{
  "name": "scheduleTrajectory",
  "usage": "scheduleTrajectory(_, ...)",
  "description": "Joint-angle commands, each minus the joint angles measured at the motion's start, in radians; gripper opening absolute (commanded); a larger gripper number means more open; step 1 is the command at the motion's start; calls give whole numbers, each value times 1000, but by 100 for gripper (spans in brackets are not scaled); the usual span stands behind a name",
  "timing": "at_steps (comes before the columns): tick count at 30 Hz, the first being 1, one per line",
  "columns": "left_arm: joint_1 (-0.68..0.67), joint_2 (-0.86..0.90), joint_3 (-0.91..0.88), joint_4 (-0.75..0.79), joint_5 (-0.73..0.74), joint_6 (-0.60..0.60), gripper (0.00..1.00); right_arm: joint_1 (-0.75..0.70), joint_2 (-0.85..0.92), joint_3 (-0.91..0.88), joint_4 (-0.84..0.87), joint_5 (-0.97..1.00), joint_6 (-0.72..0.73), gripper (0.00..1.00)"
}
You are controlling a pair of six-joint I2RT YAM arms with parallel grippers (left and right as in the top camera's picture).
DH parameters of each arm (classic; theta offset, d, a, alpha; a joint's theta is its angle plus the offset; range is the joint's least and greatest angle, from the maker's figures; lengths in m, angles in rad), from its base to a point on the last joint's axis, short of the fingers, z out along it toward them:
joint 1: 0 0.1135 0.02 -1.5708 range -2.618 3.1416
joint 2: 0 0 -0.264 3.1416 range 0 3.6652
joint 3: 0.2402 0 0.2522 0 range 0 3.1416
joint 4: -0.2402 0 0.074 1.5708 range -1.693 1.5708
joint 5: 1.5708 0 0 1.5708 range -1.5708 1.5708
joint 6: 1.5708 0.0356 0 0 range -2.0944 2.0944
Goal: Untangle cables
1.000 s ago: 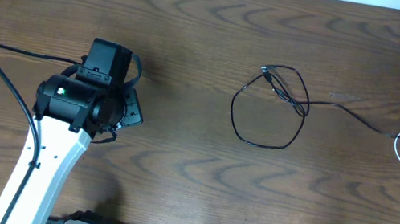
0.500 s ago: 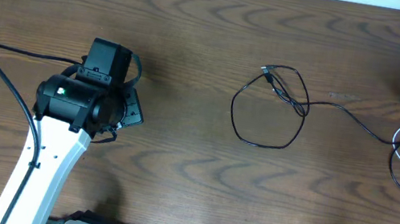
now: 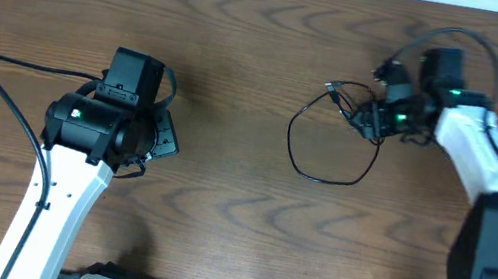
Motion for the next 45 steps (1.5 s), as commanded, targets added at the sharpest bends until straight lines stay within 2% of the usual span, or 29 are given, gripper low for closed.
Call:
scheduleTrajectory(1, 4, 5, -5, -2, 8, -2, 56, 52, 46, -3, 37, 59, -50, 62)
scheduleTrajectory(2, 4, 5, -5, -2, 9, -1, 56, 63, 51, -3, 46, 62, -51, 48)
scheduleTrajectory(4, 4, 5, -5, -2, 9, -1, 56, 77, 51, -2, 57, 66, -50, 7)
scheduleTrajectory(5, 4, 5, -5, -2, 9, -1, 56, 79, 45, 0, 58, 65, -48, 1)
scheduleTrajectory(9, 4, 5, -5, -2, 8, -1, 56, 67, -35, 29, 51, 86, 28, 1)
scheduleTrajectory(14, 4, 5, -5, -2, 9, -1, 56, -9, -248, 116, 69, 87, 142, 1)
scheduleTrajectory(19, 4, 5, -5, -2, 9, -2, 56, -165, -490, 172, 167, 108, 272, 1)
scheduleTrajectory(22, 4, 5, -5, -2, 9, -2, 56, -284, -612, 171, 191, 236, 357, 1)
scheduleTrajectory(25, 4, 5, -5, -2, 9, -2, 56, -372, -665, 171, 166, 327, 377, 1)
scheduleTrajectory(26, 4, 5, -5, -1, 9, -2, 56, -423, -675, 171, 135, 350, 377, 1)
scheduleTrajectory(30, 4, 5, -5, -1, 9, -2, 56, -481, -647, 166, 67, 371, 377, 1)
scheduleTrajectory(38, 4, 5, -5, -13, 13, -1, 56, -514, -481, 163, 11, 613, 377, 1)
scheduleTrajectory(42, 4, 5, -5, -13, 13, -2, 56, -535, -386, 163, -39, 645, 385, 2)
scheduleTrajectory(43, 4, 5, -5, -13, 13, -2, 56, -538, -369, 163, -59, 645, 406, 9)
scheduleTrajectory(44, 4, 5, -5, -13, 13, -2, 56, -539, -350, 163, -81, 637, 427, 24)
scheduleTrajectory(45, 4, 5, -5, -13, 13, -2, 56, -539, -335, 163, -96, 623, 439, 48)
